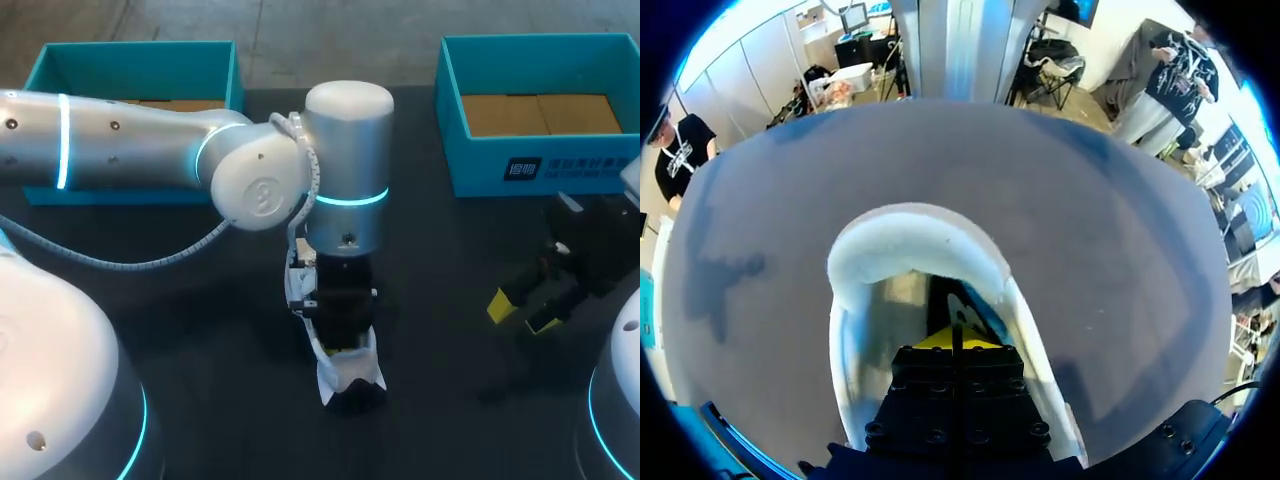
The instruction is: Take the shoe out of the shoebox, open the shoe tongue, remove and reinsert the insole, then place the shoe into the shoebox
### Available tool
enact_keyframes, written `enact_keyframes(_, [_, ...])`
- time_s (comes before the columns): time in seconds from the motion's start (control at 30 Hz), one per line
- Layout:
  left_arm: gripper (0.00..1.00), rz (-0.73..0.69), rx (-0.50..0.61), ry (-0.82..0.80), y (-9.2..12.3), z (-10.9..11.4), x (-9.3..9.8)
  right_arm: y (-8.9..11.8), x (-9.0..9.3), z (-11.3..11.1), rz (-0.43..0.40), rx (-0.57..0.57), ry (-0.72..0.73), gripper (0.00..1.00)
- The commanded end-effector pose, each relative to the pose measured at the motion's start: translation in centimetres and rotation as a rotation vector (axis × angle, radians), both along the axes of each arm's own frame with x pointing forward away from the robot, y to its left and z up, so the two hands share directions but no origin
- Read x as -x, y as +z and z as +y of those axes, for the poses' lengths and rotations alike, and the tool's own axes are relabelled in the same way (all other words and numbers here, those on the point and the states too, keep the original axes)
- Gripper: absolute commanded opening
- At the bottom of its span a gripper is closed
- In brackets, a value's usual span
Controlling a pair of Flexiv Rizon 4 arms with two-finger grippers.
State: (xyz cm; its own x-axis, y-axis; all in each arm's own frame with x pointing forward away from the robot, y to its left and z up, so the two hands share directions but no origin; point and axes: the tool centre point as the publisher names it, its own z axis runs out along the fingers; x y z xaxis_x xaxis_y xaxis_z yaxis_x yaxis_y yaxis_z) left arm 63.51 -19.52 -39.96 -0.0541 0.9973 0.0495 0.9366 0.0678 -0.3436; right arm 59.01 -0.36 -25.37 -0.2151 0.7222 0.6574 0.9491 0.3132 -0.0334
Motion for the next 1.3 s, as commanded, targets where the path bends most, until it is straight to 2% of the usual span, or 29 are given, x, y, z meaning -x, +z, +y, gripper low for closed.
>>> enact_keyframes(0.03, [0.0, -0.022, 0.026, 0.018, -0.1, 0.5, 0.3, 0.0, 0.2, 0.0, -0.001, 0.003, -0.002, 1.0])
enact_keyframes(0.17, [0.0, -0.019, 0.043, 0.021, 1.1, 0.4, 0.0, 0.0, 0.2, 0.0, -0.001, 0.003, -0.002, 1.0])
enact_keyframes(0.37, [0.0, 0.002, 0.093, 0.034, 4.0, 0.1, -0.4, 0.0, 0.2, 0.0, -0.001, 0.003, -0.002, 1.0])
enact_keyframes(0.53, [0.0, 0.016, 0.084, 0.009, 5.0, -0.2, -0.2, 0.0, 0.2, 0.0, -0.001, 0.003, -0.002, 1.0])
enact_keyframes(1.0, [0.0, 0.049, -0.005, -0.05, 2.7, -0.5, 1.5, 0.0, 0.2, 0.0, -0.001, 0.003, -0.002, 1.0])
enact_keyframes(1.3, [0.0, 0.044, -0.053, -0.049, 0.5, -0.2, 1.6, 0.0, 0.2, 0.0, -0.001, 0.003, -0.002, 1.0])
